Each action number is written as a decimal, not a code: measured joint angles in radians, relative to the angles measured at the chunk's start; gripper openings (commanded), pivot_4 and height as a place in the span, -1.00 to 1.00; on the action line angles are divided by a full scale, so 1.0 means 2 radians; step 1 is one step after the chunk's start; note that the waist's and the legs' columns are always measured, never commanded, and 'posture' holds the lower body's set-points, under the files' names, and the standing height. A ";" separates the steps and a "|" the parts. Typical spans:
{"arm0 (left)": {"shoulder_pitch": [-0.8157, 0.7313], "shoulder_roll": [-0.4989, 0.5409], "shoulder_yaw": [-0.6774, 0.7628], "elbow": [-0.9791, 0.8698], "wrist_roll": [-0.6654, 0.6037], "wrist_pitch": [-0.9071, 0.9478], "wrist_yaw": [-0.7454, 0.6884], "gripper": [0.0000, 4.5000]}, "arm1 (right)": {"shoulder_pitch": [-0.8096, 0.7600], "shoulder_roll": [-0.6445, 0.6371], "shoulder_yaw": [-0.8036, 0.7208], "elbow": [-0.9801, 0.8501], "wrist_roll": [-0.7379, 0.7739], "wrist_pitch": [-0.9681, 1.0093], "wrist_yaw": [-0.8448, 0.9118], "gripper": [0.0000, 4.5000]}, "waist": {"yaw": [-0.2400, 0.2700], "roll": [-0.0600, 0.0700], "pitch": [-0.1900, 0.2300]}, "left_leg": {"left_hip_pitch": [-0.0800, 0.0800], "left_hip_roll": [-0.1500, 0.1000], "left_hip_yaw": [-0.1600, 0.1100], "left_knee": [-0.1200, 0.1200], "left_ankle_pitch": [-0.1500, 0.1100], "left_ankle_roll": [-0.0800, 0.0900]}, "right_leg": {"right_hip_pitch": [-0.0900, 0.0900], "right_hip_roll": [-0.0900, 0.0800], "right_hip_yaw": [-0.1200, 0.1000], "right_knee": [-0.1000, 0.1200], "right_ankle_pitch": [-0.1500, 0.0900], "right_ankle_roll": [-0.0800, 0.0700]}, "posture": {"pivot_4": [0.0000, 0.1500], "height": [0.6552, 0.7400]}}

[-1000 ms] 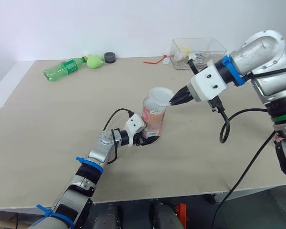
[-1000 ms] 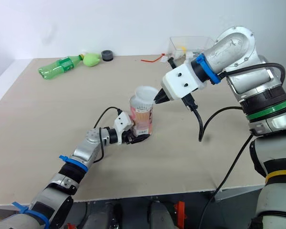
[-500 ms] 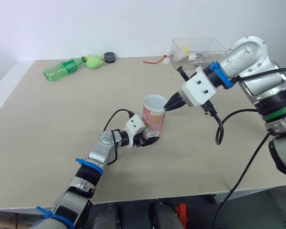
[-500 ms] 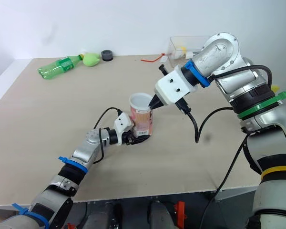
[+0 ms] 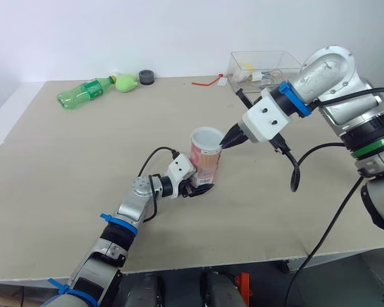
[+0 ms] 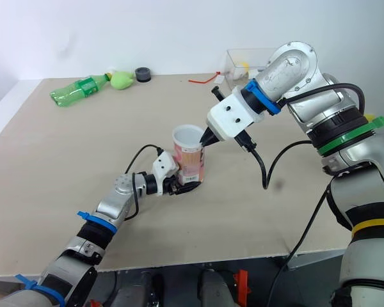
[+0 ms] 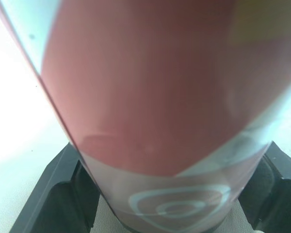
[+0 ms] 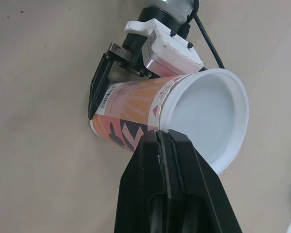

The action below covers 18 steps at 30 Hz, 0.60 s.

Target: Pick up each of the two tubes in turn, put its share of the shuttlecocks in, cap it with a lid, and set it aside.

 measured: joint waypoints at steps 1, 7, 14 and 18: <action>0.000 0.000 0.000 -0.001 0.000 0.001 0.000 0.40 | -0.001 -0.001 0.002 0.000 0.003 0.002 0.000 -0.70 | 0.000 0.000 0.000 | 0.000 0.000 0.000 0.000 0.000 0.000 | 0.000 0.000 0.000 0.000 0.000 0.000 | 1.00 1.00; 0.007 0.001 -0.001 -0.012 0.000 0.006 -0.001 0.40 | -0.002 0.000 0.012 0.006 0.003 0.004 0.000 -0.35 | 0.000 0.000 0.000 | 0.000 0.000 0.000 0.000 0.000 0.000 | 0.000 0.000 0.000 0.000 0.000 0.000 | 1.00 1.00; 0.008 0.003 -0.001 -0.015 0.000 0.009 -0.004 0.40 | -0.004 -0.001 -0.025 0.000 0.073 0.104 0.000 -0.35 | 0.000 0.000 0.000 | 0.000 0.000 -0.001 0.000 0.000 0.000 | 0.000 -0.001 -0.001 0.000 0.000 -0.001 | 1.00 1.00; 0.008 0.005 0.000 -0.015 -0.001 0.009 -0.007 0.40 | -0.012 0.016 -0.109 0.005 0.118 0.235 -0.001 -0.59 | 0.001 0.000 0.000 | 0.000 0.000 -0.002 0.000 0.000 0.000 | 0.000 -0.001 -0.002 0.000 -0.001 -0.002 | 1.00 1.00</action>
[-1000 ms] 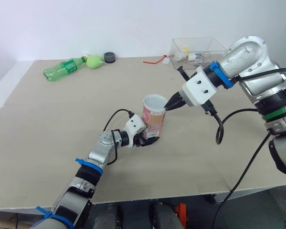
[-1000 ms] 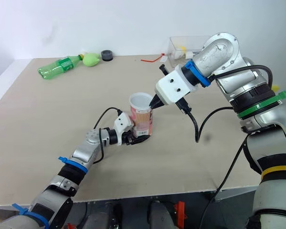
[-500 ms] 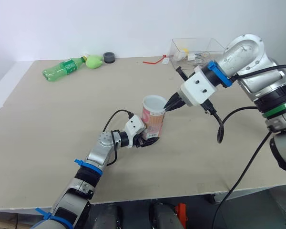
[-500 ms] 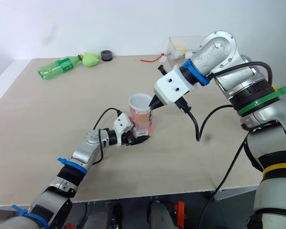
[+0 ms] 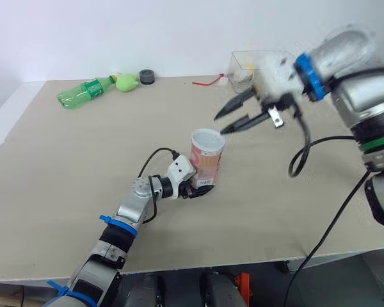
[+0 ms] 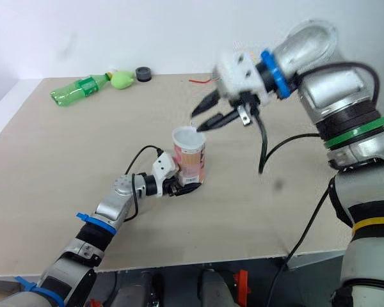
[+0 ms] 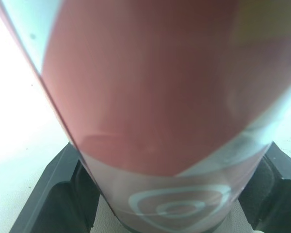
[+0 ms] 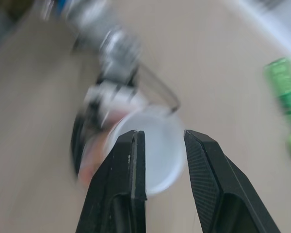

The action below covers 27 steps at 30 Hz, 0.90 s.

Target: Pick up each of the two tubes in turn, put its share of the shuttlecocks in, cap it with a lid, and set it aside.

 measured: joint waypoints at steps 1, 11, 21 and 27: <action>0.000 0.000 0.000 0.000 0.000 0.000 -0.001 0.40 | 0.001 0.007 -0.020 0.005 0.001 0.028 -0.004 -0.74 | 0.000 0.000 0.000 | 0.000 0.000 0.000 0.000 0.000 0.000 | 0.000 0.000 0.000 0.000 0.000 0.000 | 1.00 1.00; 0.000 0.002 0.000 -0.002 0.000 0.000 -0.007 0.40 | 0.119 0.064 -0.081 -0.011 -0.050 0.130 -0.072 -0.98 | 0.000 0.000 0.000 | -0.001 0.000 -0.001 0.000 0.000 0.000 | 0.000 0.000 -0.003 0.000 0.001 0.002 | 1.00 1.00; 0.000 0.002 0.000 -0.004 0.000 0.001 -0.009 0.40 | 0.150 0.088 -0.091 -0.053 -0.098 0.123 -0.063 -0.98 | 0.000 0.000 0.000 | -0.002 0.000 -0.001 0.001 0.000 0.000 | 0.000 0.003 -0.003 0.000 0.001 0.003 | 1.00 1.00; 0.002 0.006 -0.001 -0.011 0.000 0.007 -0.009 0.40 | 0.150 0.090 -0.091 -0.057 -0.137 0.083 -0.049 -0.98 | 0.000 0.000 0.000 | -0.001 0.000 -0.001 0.001 0.000 0.000 | 0.000 0.004 -0.003 0.000 0.001 0.003 | 1.00 1.00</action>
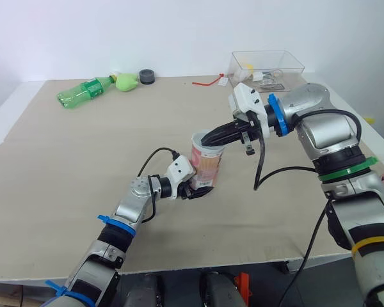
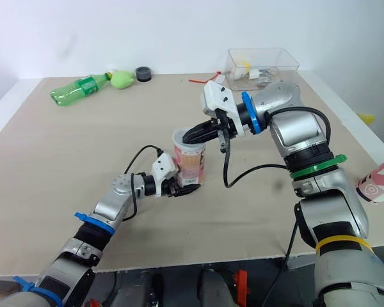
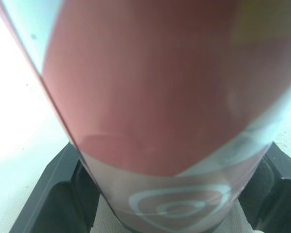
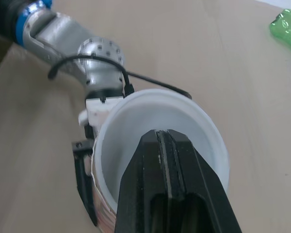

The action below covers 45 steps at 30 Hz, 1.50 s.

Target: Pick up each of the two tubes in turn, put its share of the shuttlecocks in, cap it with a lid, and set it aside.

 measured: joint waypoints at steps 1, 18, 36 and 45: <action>0.000 0.000 0.000 0.000 0.000 0.000 0.000 0.40 | 0.000 0.002 0.000 0.001 -0.005 -0.006 0.001 -0.98 | 0.000 0.000 0.000 | 0.000 0.000 0.000 0.000 0.000 0.000 | 0.000 0.000 0.000 0.000 0.000 0.000 | 1.00 1.00; 0.005 0.001 0.000 -0.001 0.001 0.001 0.005 0.40 | -0.007 0.030 -0.003 0.025 -0.055 -0.049 0.021 -0.98 | -0.002 0.000 -0.001 | 0.002 0.001 0.000 0.000 0.000 0.000 | 0.001 0.001 0.000 0.000 0.000 -0.001 | 1.00 1.00; 0.008 0.005 0.000 -0.006 -0.001 -0.001 0.000 0.40 | -0.024 0.053 -0.039 0.060 -0.021 0.052 0.041 0.40 | -0.002 -0.001 -0.003 | 0.002 0.002 0.000 -0.001 0.000 -0.001 | 0.001 0.001 0.000 0.001 -0.001 -0.004 | 1.00 1.00; 0.008 0.004 -0.001 -0.006 -0.004 -0.004 -0.006 0.40 | -0.051 -0.009 -0.178 0.108 0.072 0.168 0.021 0.99 | 0.001 -0.001 -0.003 | 0.000 0.001 0.000 -0.001 -0.001 -0.002 | 0.000 -0.002 -0.001 0.000 -0.002 -0.003 | 1.00 1.00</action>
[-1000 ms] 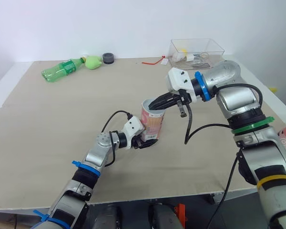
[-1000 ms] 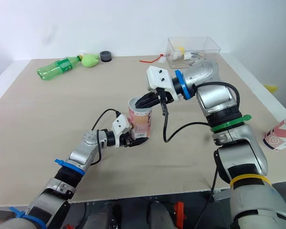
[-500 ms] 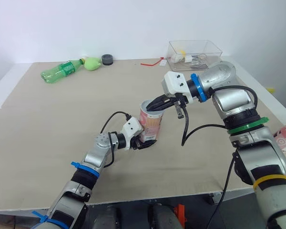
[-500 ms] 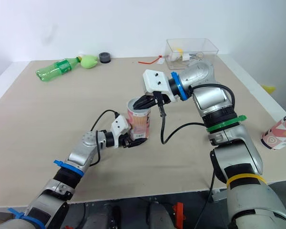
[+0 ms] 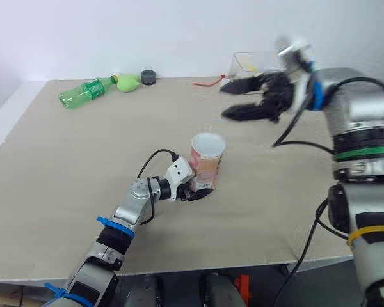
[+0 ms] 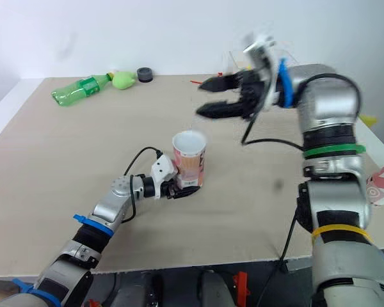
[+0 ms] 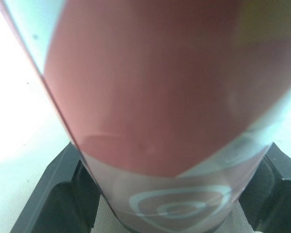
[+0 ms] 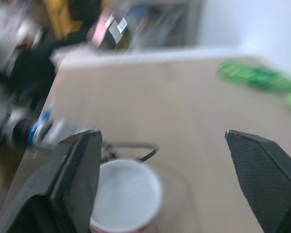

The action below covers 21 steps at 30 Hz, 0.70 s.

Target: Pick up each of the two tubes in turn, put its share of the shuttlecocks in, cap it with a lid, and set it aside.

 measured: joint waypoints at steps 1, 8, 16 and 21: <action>0.000 0.000 0.000 0.000 -0.001 0.000 0.000 0.40 | 0.010 -0.006 -0.010 0.000 0.004 0.002 -0.005 0.99 | 0.000 0.000 0.000 | 0.000 0.000 0.000 0.000 0.000 0.000 | 0.000 0.000 0.000 0.000 0.000 0.000 | 1.00 1.00; 0.005 0.011 0.005 0.000 -0.013 -0.010 -0.031 0.97 | 0.258 -0.022 -0.024 -0.111 -0.008 -0.059 -0.057 1.00 | -0.001 0.001 0.001 | 0.000 0.000 0.000 0.000 0.000 0.000 | 0.000 0.003 0.001 0.001 -0.001 0.001 | 1.00 1.00; 0.018 0.056 0.008 -0.040 -0.030 -0.020 -0.079 0.97 | 0.378 0.022 0.001 -0.217 -0.023 -0.118 -0.121 1.00 | -0.004 0.001 0.001 | 0.001 0.001 -0.001 0.001 0.001 0.000 | 0.001 0.006 0.003 0.001 -0.002 0.005 | 1.00 1.00; 0.029 0.081 0.016 -0.067 -0.044 -0.017 -0.097 0.97 | 0.406 0.038 0.019 -0.225 -0.029 -0.132 -0.139 1.00 | -0.003 0.001 0.001 | 0.001 0.001 0.000 0.001 0.001 0.000 | 0.001 0.006 0.004 0.001 -0.002 0.005 | 1.00 1.00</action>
